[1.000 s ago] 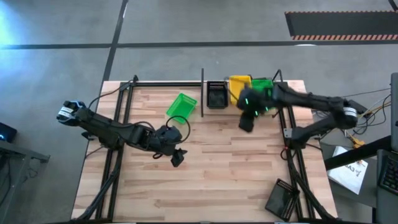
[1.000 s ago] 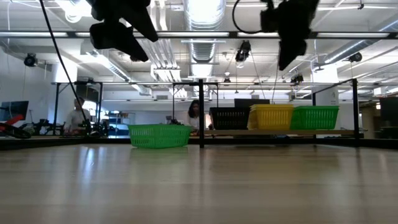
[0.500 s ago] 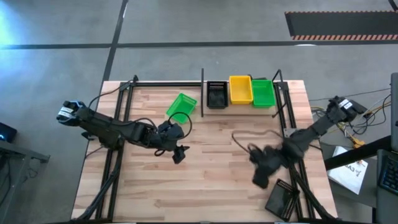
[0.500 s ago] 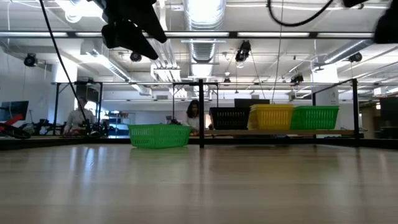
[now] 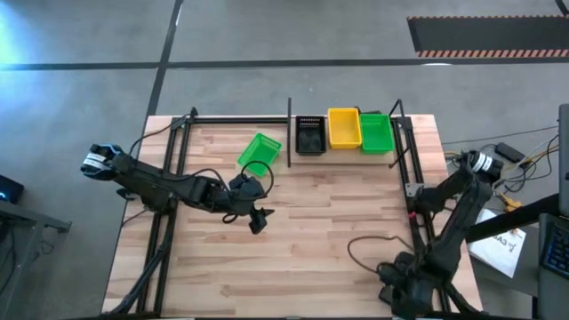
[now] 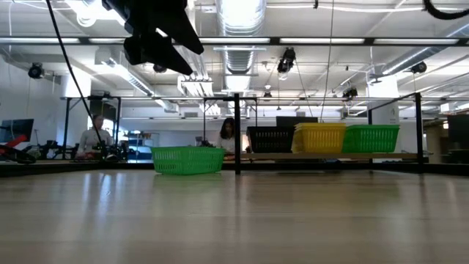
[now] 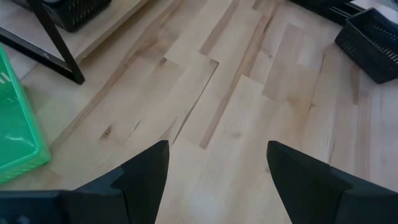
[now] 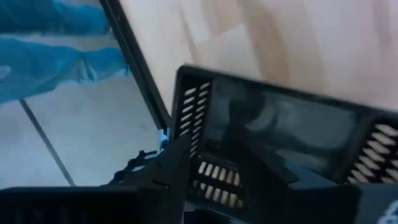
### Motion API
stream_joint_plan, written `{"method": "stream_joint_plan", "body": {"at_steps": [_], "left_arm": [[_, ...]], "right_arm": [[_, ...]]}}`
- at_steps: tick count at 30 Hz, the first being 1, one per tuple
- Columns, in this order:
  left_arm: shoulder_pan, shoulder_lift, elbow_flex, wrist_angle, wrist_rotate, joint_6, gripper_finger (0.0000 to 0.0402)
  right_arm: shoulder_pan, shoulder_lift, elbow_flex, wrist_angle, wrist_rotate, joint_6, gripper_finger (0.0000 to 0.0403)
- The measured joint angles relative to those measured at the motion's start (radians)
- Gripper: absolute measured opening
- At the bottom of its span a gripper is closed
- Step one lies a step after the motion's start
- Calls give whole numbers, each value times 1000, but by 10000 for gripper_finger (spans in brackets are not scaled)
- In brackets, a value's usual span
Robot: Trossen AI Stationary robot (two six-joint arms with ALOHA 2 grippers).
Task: Stack baskets on shelf by color
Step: Stack the black bin on top of the black bins on the shelf
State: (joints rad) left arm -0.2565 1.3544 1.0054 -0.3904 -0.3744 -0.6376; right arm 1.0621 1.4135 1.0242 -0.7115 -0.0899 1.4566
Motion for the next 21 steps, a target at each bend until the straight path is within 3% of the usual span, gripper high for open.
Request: {"method": "stream_joint_plan", "body": {"at_steps": [5,12,16,21], "left_arm": [[0,0,0,1,2,-3,255],[0,0,0,1,2,-3,255],[0,0,0,1,3,-3,255],[0,0,0,1,3,-3,255]], "right_arm": [[29,94,29,96,3,-54,168],[27,240,105,27,-19,-74,208],[27,324,142,-21,-88,-58,193],[25,387,181,-49,-123,-139,129]]}}
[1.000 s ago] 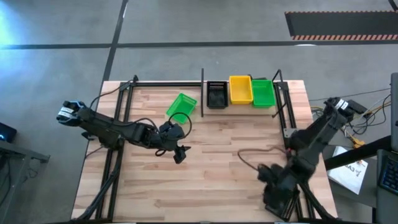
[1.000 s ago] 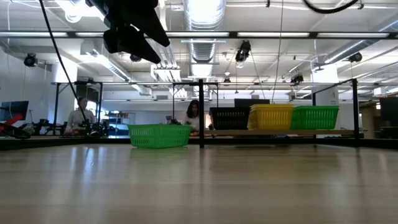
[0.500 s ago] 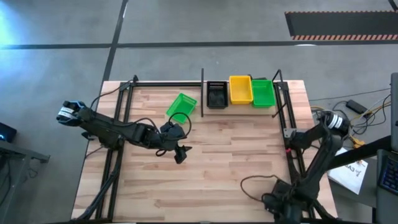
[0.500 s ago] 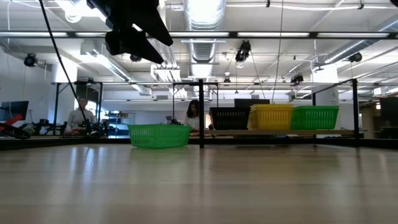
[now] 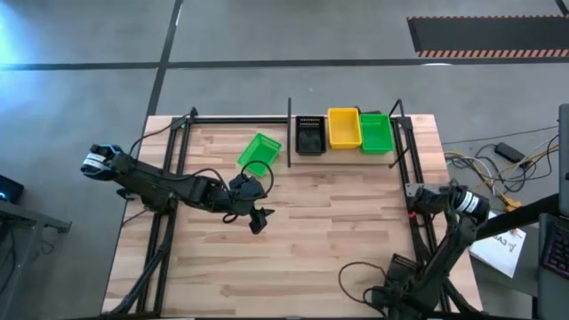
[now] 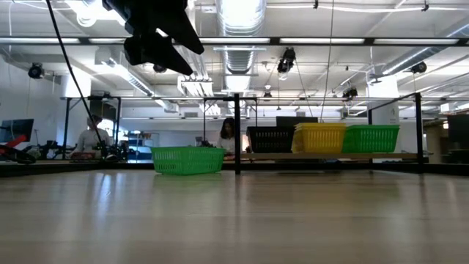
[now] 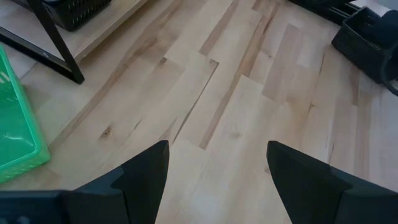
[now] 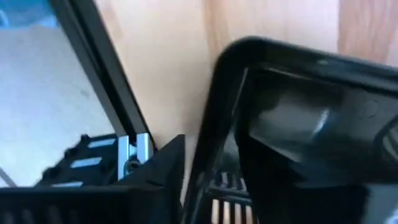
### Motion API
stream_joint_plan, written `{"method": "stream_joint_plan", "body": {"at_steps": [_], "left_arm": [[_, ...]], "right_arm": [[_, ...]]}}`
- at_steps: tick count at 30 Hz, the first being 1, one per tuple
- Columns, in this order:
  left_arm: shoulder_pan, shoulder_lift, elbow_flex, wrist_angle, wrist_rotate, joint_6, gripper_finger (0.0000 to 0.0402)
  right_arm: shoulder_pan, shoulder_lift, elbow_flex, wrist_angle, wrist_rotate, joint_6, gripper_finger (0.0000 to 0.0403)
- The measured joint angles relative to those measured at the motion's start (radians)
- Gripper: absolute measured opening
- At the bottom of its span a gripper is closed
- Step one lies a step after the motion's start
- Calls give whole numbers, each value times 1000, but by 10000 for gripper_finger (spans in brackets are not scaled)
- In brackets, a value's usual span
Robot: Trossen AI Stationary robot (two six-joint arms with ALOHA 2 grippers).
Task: Stack baskets on shelf by color
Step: Stack the black bin on top of the black bins on the shelf
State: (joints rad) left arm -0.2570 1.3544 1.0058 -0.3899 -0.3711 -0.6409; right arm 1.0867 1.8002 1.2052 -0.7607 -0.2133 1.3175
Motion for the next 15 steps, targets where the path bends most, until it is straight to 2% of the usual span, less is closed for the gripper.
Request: {"method": "stream_joint_plan", "body": {"at_steps": [3,7,15], "left_arm": [[-2,0,0,-8,28,-1,255],[-2,-2,0,-47,61,-7,255],[-18,-37,0,-145,64,-10,255]], "right_arm": [[-23,13,21,-72,-1,-91,79],[-92,-1,30,-177,65,-239,24],[-318,-125,26,-300,255,-556,9]]}}
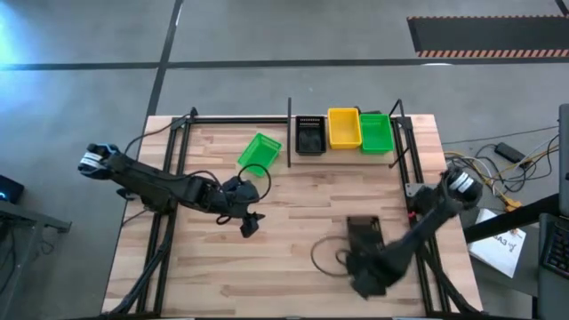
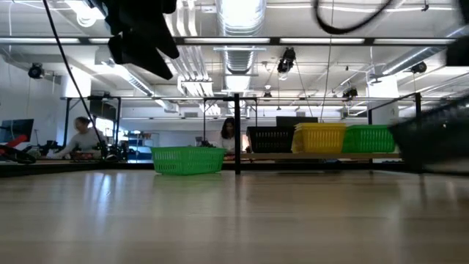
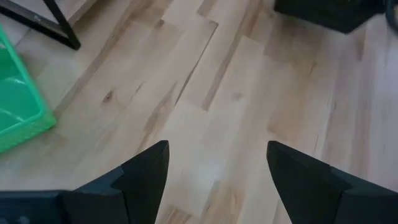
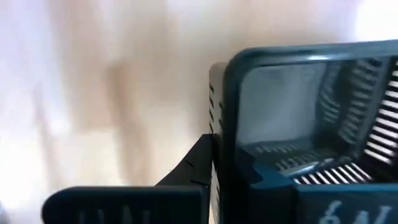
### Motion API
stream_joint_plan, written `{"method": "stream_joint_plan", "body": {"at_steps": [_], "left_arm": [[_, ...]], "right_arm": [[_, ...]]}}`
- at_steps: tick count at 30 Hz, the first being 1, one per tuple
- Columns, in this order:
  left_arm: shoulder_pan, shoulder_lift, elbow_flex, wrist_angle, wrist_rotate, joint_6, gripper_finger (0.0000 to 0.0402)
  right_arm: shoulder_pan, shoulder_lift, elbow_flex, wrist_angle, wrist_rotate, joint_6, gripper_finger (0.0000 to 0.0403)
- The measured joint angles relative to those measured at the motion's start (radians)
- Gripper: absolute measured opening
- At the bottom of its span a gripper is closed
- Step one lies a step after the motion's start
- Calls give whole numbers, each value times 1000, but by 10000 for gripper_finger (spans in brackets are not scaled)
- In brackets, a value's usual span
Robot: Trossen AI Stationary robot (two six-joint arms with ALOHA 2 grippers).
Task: Stack baskets on shelf by color
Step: Stack the black bin on top of the black bins on the shelf
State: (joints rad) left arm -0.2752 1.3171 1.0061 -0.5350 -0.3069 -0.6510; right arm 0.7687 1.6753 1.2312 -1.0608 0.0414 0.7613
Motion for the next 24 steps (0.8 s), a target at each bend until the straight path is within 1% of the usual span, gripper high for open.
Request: {"method": "stream_joint_plan", "body": {"at_steps": [2,6,11,15,19,24], "left_arm": [[-2,-10,0,-20,-1,0,255],[-8,-24,0,-54,-4,0,255],[-14,-41,-16,-60,-7,-5,255],[-19,-57,-66,-46,-13,-71,255],[-28,-60,-130,10,-16,-135,255],[-31,-61,-187,152,-16,-155,255]], "right_arm": [[-71,-40,0,-9,39,-88,8],[-229,-106,5,-15,84,-266,8],[-430,-142,59,-20,121,-463,8],[-568,-127,160,-31,142,-625,8],[-698,-83,280,-35,146,-764,8],[-852,-15,413,-36,145,-900,8]]}}
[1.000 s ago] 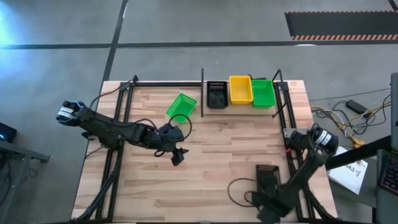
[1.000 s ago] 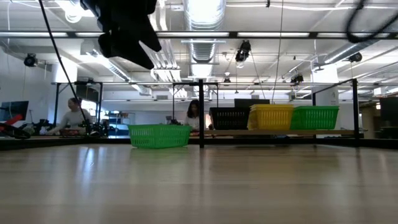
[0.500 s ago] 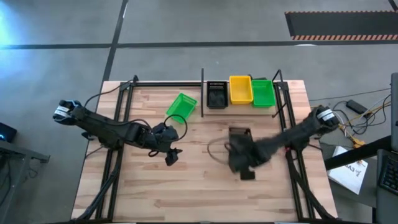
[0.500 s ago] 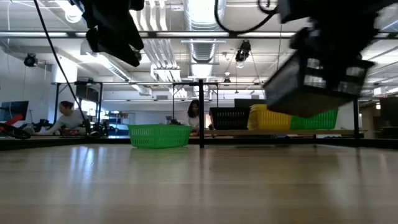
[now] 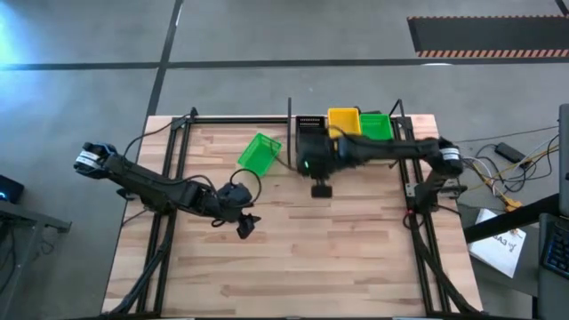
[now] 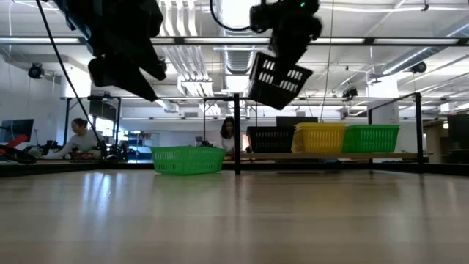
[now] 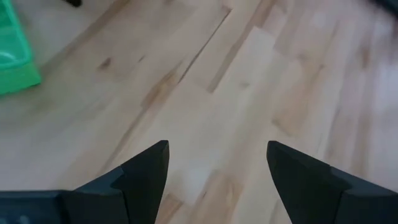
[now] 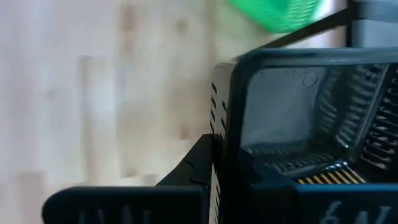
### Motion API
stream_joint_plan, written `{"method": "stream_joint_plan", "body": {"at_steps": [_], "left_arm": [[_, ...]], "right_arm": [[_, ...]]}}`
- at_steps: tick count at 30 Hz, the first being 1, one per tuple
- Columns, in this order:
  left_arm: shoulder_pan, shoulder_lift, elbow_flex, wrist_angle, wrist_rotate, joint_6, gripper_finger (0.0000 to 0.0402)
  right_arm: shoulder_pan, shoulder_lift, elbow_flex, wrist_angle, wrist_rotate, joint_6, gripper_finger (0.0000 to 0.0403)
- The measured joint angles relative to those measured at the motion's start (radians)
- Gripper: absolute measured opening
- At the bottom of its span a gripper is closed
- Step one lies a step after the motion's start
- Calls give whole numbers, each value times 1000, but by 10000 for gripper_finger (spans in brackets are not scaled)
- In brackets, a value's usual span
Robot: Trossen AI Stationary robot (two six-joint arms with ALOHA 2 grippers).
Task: Stack baskets on shelf by color
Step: Stack the black bin on top of the black bins on the shelf
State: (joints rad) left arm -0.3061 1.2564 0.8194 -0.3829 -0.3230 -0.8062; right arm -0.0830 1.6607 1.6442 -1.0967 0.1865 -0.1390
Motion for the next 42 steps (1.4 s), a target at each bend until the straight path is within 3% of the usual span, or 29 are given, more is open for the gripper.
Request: {"method": "stream_joint_plan", "body": {"at_steps": [7,12,20,25,36,42], "left_arm": [[1,0,-2,63,-89,20,255],[13,0,5,166,-176,131,255],[17,0,6,335,-267,266,255],[17,0,22,349,-315,273,255],[18,0,40,349,-321,298,255],[18,0,40,349,-320,298,255]], "right_arm": [[-165,105,100,-17,-3,-160,8],[-228,173,137,-29,-5,-195,8],[-261,239,160,-24,-6,-231,8],[-272,263,150,-25,-6,-240,8],[-276,311,149,-19,-3,-249,10],[-276,310,149,-23,-2,-291,49]]}}
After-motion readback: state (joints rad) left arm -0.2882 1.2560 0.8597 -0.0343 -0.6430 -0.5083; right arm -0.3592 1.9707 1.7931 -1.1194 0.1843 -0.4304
